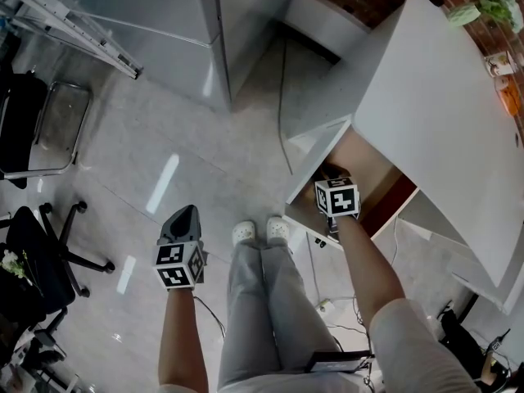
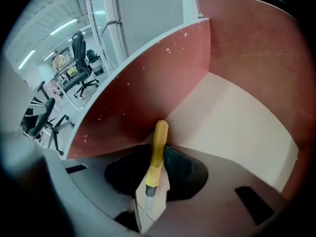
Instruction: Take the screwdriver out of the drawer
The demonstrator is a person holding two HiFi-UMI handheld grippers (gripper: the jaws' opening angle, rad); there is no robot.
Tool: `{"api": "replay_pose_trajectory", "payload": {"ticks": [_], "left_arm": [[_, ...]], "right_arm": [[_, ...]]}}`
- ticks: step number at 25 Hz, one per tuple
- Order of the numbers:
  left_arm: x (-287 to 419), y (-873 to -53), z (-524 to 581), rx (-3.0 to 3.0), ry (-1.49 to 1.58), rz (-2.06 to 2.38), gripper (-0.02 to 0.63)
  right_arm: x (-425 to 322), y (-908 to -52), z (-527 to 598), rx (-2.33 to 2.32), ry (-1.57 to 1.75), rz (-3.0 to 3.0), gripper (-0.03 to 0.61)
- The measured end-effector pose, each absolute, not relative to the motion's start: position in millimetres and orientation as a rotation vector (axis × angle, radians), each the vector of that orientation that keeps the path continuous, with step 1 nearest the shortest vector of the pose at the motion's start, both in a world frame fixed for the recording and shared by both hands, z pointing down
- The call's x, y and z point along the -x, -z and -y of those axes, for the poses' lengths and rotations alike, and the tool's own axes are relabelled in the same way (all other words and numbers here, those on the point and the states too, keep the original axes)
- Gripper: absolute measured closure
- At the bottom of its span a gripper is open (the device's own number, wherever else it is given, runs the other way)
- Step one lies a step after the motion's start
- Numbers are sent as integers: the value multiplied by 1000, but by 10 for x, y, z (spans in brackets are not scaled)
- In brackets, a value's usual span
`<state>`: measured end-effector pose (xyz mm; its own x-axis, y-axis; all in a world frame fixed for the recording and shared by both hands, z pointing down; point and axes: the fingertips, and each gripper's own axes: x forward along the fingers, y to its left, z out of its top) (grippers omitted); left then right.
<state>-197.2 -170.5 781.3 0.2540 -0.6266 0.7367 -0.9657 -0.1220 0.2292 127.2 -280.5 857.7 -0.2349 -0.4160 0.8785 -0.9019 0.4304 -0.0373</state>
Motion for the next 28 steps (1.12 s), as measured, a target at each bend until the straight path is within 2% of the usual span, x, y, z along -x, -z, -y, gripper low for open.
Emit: {"api": "replay_pose_trajectory", "payload": {"ticks": [11,28], "left_arm": [[2061,-7786,1588,-1789,-577,1482,603],[1943,-7332,1490,-1761,-573,1473,603]], "right_arm": [[-1305,-8515,2747,-1158,-784,1804,502],[-1245,-7786,2480,-1062,-759,1848,502]]}}
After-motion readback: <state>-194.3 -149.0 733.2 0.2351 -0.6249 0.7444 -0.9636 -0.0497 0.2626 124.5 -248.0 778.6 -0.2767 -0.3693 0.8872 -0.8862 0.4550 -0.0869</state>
